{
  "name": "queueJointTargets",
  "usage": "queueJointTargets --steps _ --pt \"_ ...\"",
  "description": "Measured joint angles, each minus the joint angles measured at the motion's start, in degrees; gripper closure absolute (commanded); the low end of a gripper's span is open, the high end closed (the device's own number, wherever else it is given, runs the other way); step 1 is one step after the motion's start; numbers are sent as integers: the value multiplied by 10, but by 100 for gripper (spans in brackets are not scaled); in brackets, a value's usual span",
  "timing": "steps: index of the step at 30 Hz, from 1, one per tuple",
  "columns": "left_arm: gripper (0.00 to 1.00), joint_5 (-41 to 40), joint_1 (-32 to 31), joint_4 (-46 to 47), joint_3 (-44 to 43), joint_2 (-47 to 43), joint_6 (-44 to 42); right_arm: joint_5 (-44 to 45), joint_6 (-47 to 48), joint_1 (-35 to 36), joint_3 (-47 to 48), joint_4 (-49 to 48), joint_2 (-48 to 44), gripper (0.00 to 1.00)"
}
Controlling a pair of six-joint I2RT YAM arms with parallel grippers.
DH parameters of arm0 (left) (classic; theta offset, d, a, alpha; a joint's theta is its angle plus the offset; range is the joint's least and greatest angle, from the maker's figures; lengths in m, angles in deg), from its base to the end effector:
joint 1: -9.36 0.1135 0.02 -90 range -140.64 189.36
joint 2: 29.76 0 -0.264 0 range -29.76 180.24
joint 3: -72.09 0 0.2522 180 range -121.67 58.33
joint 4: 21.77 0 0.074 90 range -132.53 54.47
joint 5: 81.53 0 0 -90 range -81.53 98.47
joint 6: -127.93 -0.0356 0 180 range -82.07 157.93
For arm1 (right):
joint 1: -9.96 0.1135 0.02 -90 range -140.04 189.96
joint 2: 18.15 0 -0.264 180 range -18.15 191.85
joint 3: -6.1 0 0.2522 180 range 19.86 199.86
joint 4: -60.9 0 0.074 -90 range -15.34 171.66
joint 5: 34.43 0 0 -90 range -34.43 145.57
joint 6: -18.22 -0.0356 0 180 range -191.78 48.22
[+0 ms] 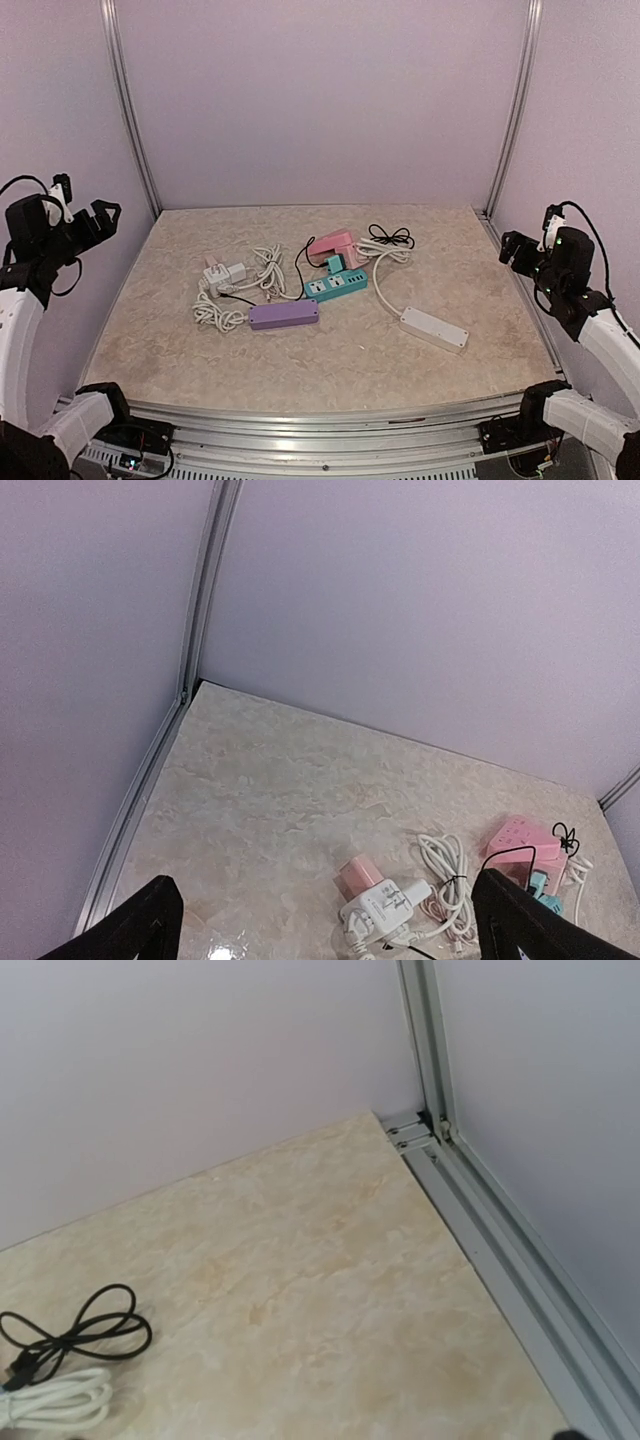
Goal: Pull the plug off the socket
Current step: Move the socket to the center of the board.
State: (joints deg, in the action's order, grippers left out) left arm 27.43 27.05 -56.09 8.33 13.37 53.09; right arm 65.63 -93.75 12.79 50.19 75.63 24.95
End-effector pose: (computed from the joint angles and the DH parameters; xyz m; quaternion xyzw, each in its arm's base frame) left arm 0.1635 0.0400 0.3574 -0.1217 0.7727 -0.1160 0.6121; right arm 0.1854 0.0029 0.2723 0.1837 0.7637 0.0647 0.6155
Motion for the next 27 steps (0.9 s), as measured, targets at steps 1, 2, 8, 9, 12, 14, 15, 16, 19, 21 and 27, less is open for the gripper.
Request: queueJointTargets --steps 1,2,8,9,12,14,15,16,19,21,27 --pt "1 2 1 0 0 3 0 0 -1 0 0 0 0 0" --pt "1 6 3 0 0 8 0 0 -2 0 0 0 0 0" --pt "1 73 3 7 0 51 4 -15 -5 0 0 0 1 0" --pt "1 86 1 9 1 61 4 -21 -5 0 0 0 1 0" --pt "1 125 -19 13 2 93 2 -45 -5 0 0 -1 0 0" --pt "1 141 -49 14 2 117 -2 -68 -5 0 0 -7 -3 0" --pt "1 149 -70 14 2 133 -4 -83 -6 0 -1 -12 -5 0" --pt "1 158 -92 14 2 149 -6 -99 -6 0 -1 -19 -7 0" --pt "1 172 -147 9 0 199 -13 -137 -8 0 -1 -31 -5 0" --pt "1 169 -182 -1 -4 236 -13 -164 -10 0 -1 -34 3 0" --pt "1 149 -257 11 33 295 53 -221 -14 24 0 -34 33 0"
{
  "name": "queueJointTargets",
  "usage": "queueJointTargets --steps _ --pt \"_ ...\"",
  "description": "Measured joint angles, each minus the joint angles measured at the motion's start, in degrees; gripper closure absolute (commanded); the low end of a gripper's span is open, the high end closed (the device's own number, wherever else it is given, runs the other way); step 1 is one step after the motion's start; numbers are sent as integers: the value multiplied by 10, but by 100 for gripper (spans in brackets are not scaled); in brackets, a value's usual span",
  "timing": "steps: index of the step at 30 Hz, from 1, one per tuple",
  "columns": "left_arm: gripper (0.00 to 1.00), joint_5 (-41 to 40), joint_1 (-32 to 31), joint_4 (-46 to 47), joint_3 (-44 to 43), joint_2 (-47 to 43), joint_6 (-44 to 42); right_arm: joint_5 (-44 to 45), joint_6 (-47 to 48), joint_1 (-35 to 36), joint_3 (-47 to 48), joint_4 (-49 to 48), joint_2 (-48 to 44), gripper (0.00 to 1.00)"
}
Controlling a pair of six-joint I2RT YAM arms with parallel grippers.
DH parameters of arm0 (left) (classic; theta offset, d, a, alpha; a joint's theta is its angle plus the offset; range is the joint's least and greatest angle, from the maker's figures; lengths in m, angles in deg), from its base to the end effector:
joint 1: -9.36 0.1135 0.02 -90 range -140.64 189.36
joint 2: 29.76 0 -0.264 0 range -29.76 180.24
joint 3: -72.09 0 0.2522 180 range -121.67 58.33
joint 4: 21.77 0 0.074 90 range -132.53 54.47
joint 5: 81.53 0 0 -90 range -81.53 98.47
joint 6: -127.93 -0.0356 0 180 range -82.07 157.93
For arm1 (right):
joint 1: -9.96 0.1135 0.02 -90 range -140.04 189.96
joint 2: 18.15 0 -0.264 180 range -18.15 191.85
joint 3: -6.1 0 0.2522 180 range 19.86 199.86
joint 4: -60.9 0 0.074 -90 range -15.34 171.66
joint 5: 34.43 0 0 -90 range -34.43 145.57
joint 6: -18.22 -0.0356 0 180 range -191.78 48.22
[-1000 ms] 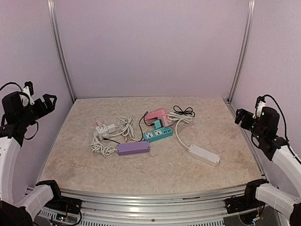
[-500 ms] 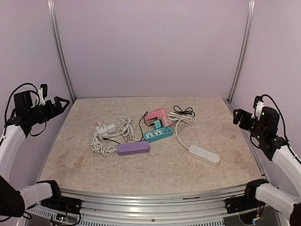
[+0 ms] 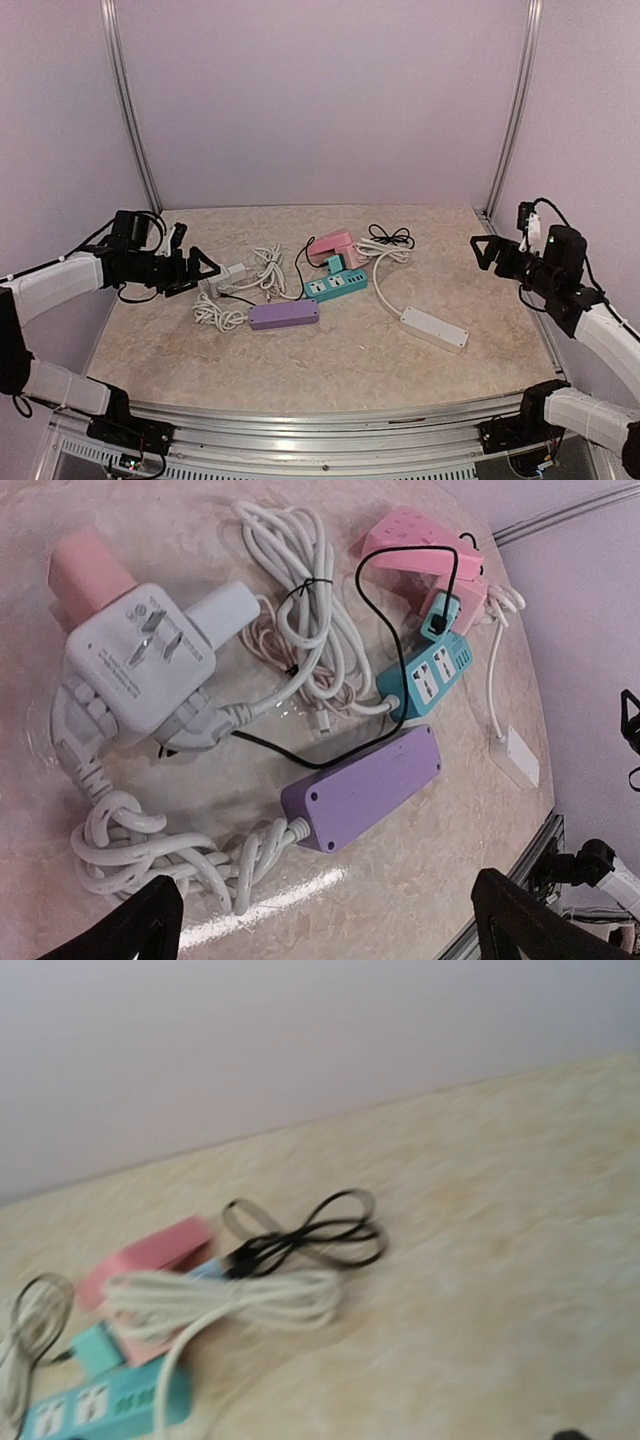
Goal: Pull the plug off the socket
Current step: Move the socket to the center of the board.
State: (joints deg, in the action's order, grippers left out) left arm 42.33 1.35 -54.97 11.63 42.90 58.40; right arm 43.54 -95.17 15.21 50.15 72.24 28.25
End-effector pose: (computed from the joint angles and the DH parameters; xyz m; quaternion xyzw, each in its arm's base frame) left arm 0.2552 -0.0559 0.2385 0.0138 0.8919 -0.3504 0.2856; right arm 0.1942 0.0253 0.2686 0.0593 0.7824 0.2318 0.5749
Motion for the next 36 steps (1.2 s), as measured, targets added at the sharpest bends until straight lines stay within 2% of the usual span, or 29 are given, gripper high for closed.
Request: queueJointTargets --steps 3,7,11,13,17,30,36 --pt "1 -15 -5 41 77 -28 58 -13 2 23 0 0 10 0" --pt "2 -47 -4 68 137 -53 113 -21 3 47 2 0 33 0" --pt "16 -57 25 96 158 -48 139 -16 4 77 3 -2 52 0" --pt "20 -52 57 113 166 -38 145 -9 3 92 3 -8 56 0" --pt "29 -42 77 133 163 -6 148 -1 1 114 3 -27 60 0" --pt "41 -11 92 184 127 98 125 13 -3 127 3 -45 72 0" --pt "53 2 92 203 105 145 113 21 -3 128 3 -44 71 0"
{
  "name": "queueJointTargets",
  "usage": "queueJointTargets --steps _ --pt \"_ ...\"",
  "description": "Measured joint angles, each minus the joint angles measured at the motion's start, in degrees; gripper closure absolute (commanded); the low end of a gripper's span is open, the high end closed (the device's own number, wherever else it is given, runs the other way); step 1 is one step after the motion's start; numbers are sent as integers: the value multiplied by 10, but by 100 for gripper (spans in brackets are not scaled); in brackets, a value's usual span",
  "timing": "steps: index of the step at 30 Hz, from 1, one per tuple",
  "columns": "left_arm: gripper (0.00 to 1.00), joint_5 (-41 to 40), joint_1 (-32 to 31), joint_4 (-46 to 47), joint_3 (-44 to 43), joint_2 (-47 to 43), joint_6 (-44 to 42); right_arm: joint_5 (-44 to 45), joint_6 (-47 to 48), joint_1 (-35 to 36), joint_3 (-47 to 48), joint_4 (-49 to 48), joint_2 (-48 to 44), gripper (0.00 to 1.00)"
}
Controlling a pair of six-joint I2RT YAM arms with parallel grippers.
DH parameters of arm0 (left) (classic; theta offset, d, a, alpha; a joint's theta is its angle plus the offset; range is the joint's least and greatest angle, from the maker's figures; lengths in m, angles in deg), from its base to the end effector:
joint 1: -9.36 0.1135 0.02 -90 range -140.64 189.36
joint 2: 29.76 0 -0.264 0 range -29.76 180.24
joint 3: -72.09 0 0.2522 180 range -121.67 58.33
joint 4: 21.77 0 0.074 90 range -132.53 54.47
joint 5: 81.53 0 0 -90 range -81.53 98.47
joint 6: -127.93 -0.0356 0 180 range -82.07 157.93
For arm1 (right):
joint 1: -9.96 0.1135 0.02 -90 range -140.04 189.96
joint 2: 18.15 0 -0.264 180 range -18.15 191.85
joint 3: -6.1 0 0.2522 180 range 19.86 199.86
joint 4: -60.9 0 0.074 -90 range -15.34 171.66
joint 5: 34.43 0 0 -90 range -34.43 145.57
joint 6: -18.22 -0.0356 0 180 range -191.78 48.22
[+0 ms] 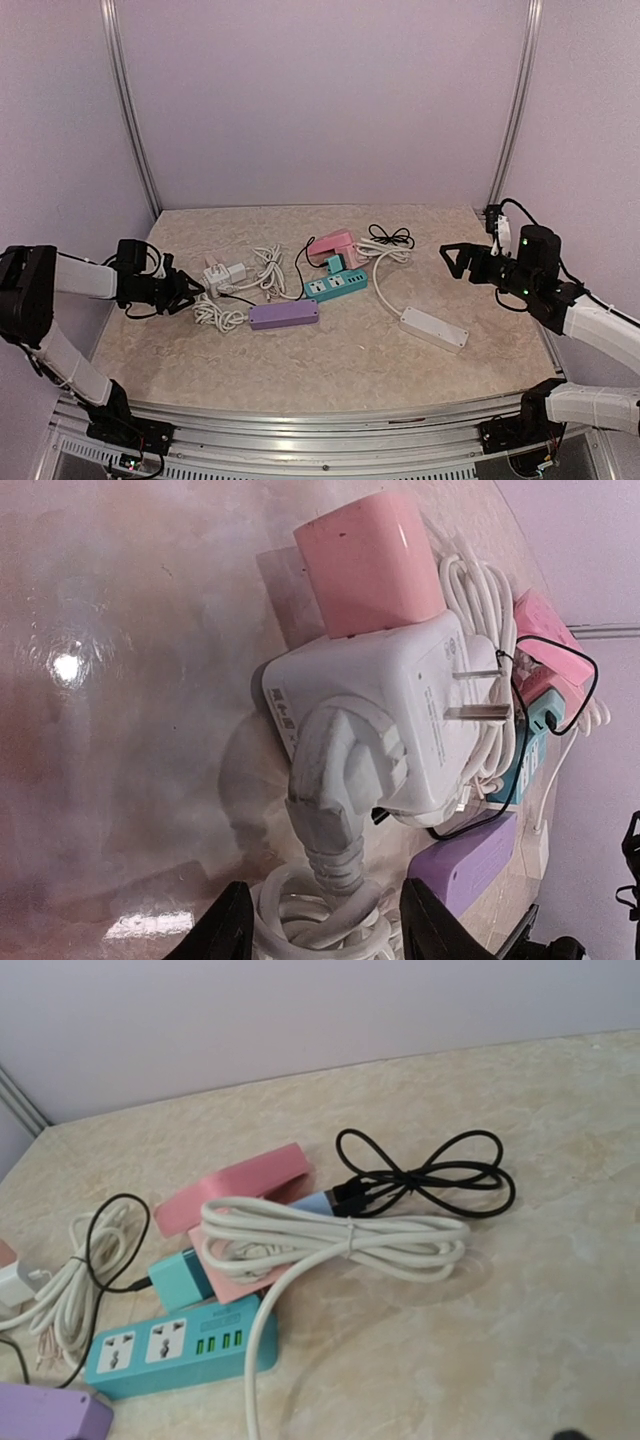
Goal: Pull the plug off the socket
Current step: Move the socket to the center of the board.
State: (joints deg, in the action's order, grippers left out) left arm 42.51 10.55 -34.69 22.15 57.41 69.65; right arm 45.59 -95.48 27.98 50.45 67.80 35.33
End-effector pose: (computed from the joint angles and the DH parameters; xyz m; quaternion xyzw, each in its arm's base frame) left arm 0.2744 -0.0142 0.1451 -0.1590 0.8904 -0.3513 0.2419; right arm 0.2042 0.0729 0.2555 -0.0128 0.7974 0.2783 0.5353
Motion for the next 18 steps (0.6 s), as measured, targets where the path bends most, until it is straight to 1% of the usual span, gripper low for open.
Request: queueJointTargets --steps 2,7,12,15,18 --pt "55 3 -1 3 -5 9 -3 3 0 0 0 0 -2 0" --pt "65 4 -16 14 -15 25 -8 10 0 3 0 0 -2 0" --pt "75 -13 -39 24 -17 36 -11 22 0 4 0 0 -1 0" --pt "78 -25 -56 32 -17 41 -1 26 1 7 2 -1 4 1" --pt "79 -45 -89 43 -15 43 21 29 0 14 5 -4 10 1"
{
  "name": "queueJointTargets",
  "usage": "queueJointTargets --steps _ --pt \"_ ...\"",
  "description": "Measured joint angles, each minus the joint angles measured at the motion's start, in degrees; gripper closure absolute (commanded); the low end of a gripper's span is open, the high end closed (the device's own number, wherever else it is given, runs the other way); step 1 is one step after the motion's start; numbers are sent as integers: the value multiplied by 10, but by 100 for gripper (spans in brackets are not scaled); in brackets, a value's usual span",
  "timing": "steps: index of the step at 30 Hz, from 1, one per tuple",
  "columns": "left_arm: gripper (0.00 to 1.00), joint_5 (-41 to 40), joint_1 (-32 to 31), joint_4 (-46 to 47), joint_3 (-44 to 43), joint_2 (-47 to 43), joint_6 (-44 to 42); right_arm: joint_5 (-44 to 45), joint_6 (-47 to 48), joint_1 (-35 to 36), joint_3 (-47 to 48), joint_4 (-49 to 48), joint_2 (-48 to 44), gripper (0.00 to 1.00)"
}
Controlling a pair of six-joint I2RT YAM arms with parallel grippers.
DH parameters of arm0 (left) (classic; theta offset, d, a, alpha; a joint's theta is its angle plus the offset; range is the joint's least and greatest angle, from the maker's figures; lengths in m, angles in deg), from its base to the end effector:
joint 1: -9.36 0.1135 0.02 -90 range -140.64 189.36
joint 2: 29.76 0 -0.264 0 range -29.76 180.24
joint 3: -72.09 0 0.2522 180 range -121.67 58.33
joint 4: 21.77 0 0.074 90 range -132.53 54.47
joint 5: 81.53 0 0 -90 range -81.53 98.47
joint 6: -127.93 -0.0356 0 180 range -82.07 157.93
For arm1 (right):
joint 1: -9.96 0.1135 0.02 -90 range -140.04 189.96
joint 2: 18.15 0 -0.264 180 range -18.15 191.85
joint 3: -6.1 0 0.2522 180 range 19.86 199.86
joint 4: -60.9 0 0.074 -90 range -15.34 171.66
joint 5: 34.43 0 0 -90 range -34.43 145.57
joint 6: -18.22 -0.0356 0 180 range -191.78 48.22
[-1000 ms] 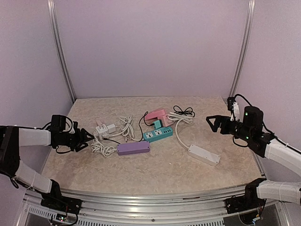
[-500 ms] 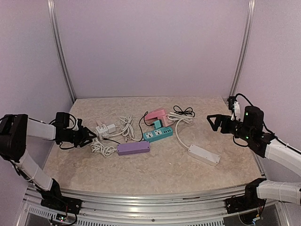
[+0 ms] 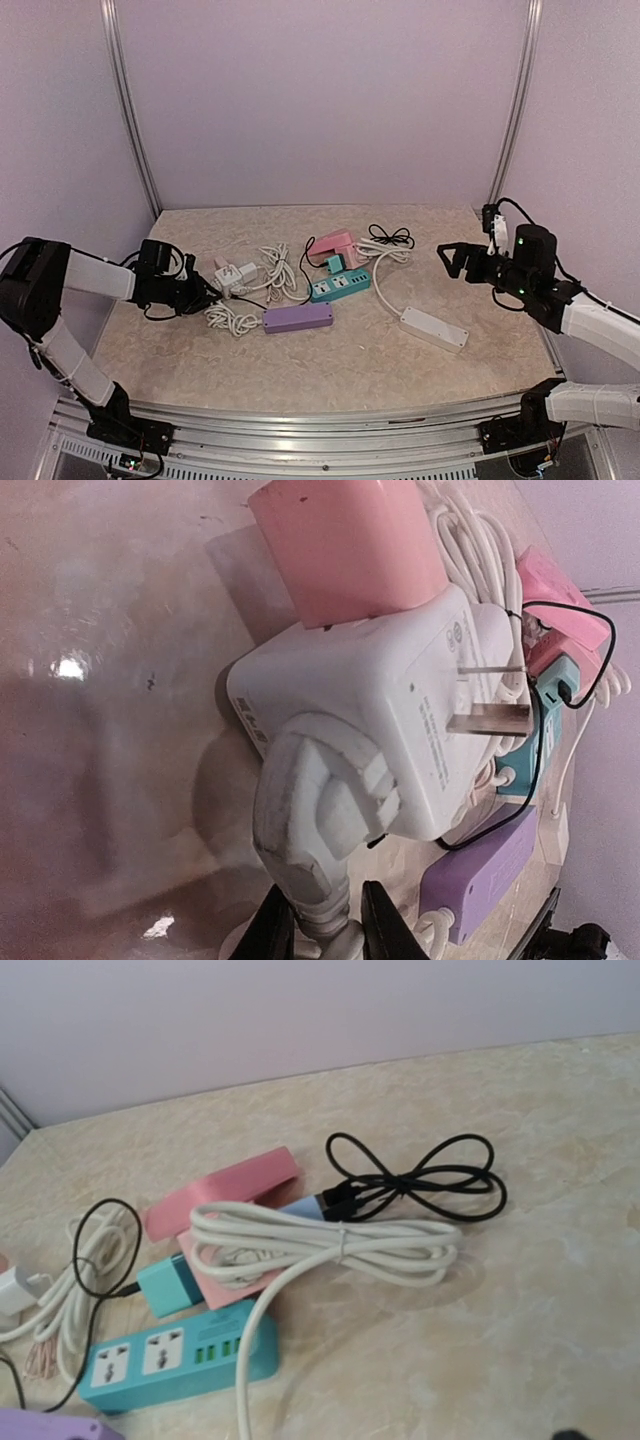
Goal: Pull the plug off the socket
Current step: Move the socket to the center of the board.
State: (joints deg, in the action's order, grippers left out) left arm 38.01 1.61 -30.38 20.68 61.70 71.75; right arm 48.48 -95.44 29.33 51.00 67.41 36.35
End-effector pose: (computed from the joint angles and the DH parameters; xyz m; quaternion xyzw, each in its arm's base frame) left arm 0.2841 -0.0564 0.1363 -0.1164 0.9017 -0.3441 0.2345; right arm 0.2065 0.0772 0.2560 -0.0073 0.7985 0.2660 0.5400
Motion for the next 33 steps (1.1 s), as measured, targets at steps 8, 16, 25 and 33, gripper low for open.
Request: queueJointTargets --steps 8,16,25,33 --pt "80 -82 -136 10 36 -51 87 47 2 62 0 1 3 2" --pt "73 -123 -259 6 44 -81 173 122 5 146 19 -3 50 2" --pt "32 -128 -295 -5 43 -89 193 178 -78 211 64 -9 118 2" --pt "16 -113 -223 -78 23 -161 134 203 -134 280 75 -37 174 2"
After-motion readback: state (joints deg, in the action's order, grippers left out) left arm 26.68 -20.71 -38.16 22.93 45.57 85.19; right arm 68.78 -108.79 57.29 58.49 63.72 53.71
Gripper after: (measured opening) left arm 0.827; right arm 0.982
